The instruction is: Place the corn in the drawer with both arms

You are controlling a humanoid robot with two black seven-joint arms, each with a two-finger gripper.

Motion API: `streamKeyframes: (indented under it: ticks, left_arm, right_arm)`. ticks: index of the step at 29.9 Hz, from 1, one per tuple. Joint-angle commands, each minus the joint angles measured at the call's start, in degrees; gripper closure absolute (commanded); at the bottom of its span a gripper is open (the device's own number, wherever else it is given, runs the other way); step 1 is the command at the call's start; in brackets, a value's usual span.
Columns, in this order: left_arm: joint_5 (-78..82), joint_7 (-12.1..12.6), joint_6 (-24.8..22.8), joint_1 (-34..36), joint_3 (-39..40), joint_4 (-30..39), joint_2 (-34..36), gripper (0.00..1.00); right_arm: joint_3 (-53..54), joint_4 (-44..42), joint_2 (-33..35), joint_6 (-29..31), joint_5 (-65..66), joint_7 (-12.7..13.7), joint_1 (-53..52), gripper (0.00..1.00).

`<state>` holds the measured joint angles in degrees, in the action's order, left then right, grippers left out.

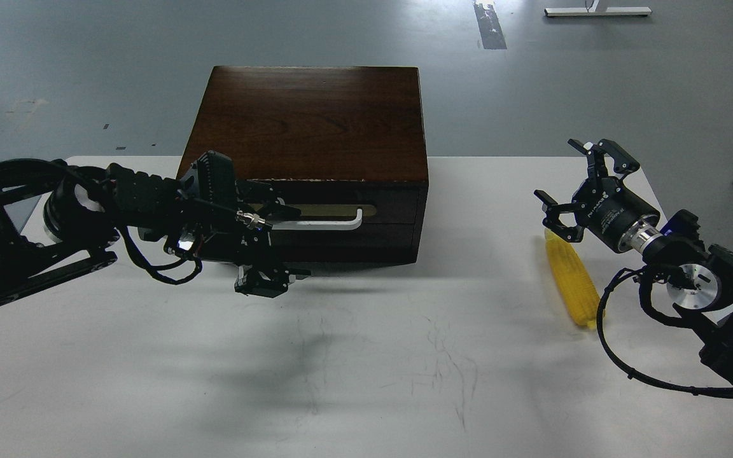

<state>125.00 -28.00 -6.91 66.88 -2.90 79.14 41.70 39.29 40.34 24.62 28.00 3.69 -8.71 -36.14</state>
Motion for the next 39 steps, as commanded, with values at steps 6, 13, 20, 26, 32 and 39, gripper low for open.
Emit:
streamKeyframes:
  ticks: [6,13,20,26,32,39]
  left_arm:
    - [0.0,0.0,-0.4,-0.4,0.0,-1.2,-1.3,0.02]
    - [0.0,0.0,-0.7,-0.5,0.0,-1.4,-1.9,0.02]
    - [0.0,0.0,-1.0,-0.4,0.0,-1.3,-2.9,0.02]
    - [0.0,0.0,-1.5,-0.1,-0.7,-1.2,-3.2,0.02]
    - [0.0,0.0,-1.5,-0.1,-0.7,-0.5,-3.0,0.02]
    - [0.0,0.0,-1.4,-0.1,-0.8,0.7,-2.9,0.02]
  right_arm:
    - [0.0,0.0,0.0,0.0,0.0,-0.1,0.0,0.00]
    - [0.1,-0.8,0.0,0.0,0.0,-0.1,0.1,0.00]
    - [0.1,-0.9,0.0,0.0,0.0,-0.4,0.3,0.00]
    - [0.1,-1.0,0.0,0.0,0.0,-0.4,0.3,0.00]
    - [0.1,-1.0,0.0,0.0,-0.1,-0.4,0.3,0.00]
    - [0.1,-1.0,0.0,0.0,0.0,-0.4,0.3,0.00]
